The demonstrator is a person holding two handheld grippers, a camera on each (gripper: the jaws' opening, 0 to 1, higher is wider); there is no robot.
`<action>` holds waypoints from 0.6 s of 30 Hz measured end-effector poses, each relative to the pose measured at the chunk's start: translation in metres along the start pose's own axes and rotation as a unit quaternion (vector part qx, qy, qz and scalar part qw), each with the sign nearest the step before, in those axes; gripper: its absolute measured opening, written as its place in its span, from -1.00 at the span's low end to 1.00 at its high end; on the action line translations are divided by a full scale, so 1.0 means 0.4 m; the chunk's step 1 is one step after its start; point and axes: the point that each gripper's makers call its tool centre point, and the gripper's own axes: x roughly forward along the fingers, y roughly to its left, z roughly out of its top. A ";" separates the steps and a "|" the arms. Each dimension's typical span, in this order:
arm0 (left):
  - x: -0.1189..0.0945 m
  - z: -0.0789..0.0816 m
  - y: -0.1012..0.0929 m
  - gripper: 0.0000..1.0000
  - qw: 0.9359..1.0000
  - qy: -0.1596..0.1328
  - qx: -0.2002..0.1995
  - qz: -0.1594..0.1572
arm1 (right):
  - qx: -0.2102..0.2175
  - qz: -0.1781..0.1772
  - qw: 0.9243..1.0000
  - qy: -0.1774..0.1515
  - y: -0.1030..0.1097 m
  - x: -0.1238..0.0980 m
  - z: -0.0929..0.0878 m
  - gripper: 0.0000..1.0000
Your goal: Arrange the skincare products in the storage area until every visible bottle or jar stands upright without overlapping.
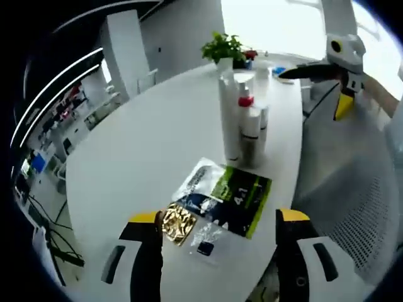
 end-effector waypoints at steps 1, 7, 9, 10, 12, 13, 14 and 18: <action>-0.007 0.005 -0.004 0.41 1.000 -0.005 -0.005 0.004 | 0.000 -0.001 1.000 -0.001 -0.001 0.000 0.001 0.99; -0.029 0.027 -0.026 0.58 0.998 -0.038 -0.035 0.020 | 0.001 -0.008 1.000 -0.012 -0.008 -0.006 0.013 0.99; -0.037 0.031 -0.034 0.55 0.998 -0.045 -0.038 0.020 | 0.004 -0.009 1.000 -0.013 -0.009 -0.010 0.013 0.99; -0.040 0.033 -0.035 0.57 0.998 -0.048 -0.042 0.024 | 0.005 -0.010 1.000 -0.013 -0.009 -0.011 0.012 0.99; -0.050 0.038 -0.036 0.62 0.996 -0.060 -0.049 0.034 | 0.007 -0.008 1.000 -0.009 -0.008 -0.013 0.006 0.99; -0.056 0.042 -0.038 0.66 0.995 -0.068 -0.055 0.038 | 0.006 -0.008 1.000 -0.008 -0.009 -0.013 0.004 0.99; -0.059 0.044 -0.039 0.70 0.995 -0.071 -0.058 0.039 | 0.005 -0.007 1.000 -0.006 -0.009 -0.013 0.001 0.99; -0.074 0.045 -0.047 0.78 0.994 -0.082 -0.065 0.043 | 0.005 -0.003 1.000 -0.006 -0.006 -0.009 0.003 0.99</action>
